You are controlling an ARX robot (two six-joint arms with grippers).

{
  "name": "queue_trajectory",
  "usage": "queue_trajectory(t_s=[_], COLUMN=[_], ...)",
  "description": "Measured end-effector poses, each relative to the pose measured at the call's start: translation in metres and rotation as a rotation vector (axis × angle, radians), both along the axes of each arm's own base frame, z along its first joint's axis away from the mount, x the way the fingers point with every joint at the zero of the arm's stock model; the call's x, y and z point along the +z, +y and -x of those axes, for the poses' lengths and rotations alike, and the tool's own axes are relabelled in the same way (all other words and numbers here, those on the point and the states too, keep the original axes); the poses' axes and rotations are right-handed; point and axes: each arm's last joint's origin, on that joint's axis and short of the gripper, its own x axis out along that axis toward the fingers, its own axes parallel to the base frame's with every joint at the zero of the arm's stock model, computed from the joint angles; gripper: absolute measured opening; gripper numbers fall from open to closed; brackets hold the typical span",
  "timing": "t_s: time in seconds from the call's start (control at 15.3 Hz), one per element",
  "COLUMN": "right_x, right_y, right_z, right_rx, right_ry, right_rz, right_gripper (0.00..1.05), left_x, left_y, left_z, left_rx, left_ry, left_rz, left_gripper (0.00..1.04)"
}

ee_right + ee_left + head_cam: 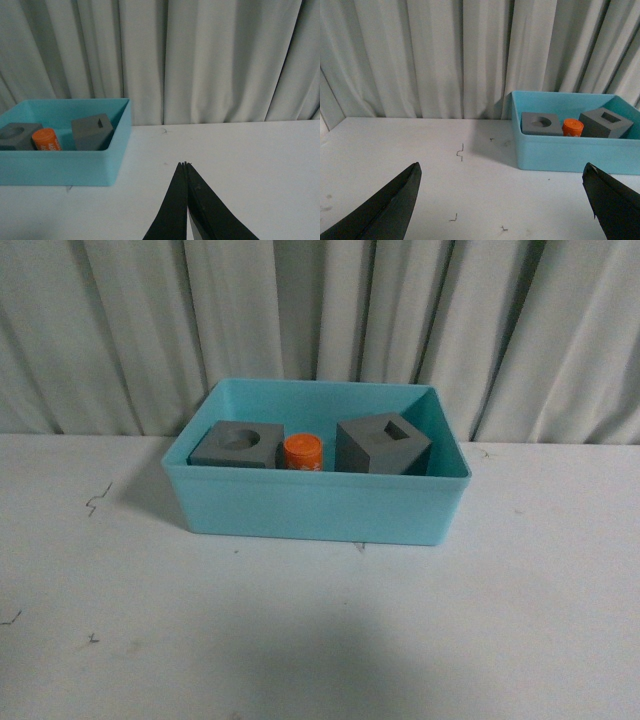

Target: Place gray and orange parts in blue box

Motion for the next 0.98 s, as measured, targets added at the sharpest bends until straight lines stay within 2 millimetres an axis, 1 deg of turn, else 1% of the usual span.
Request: queue_trajectory(t_s=[0.59,0.98], right_x=[0.003,0.003], right_y=[0.000,0.000], right_z=[0.018,0.025], right_rx=[0.000,0.000], right_ry=[-0.011,-0.011], right_rz=[0.000,0.000], right_gripper=[0.02,0.02], left_x=[0.000,0.000], left_y=[0.000,0.000], left_z=[0.000,0.000], left_rx=[0.000,0.000], left_ry=[0.000,0.000], left_rz=[0.000,0.000], left_gripper=[0.98,0.98])
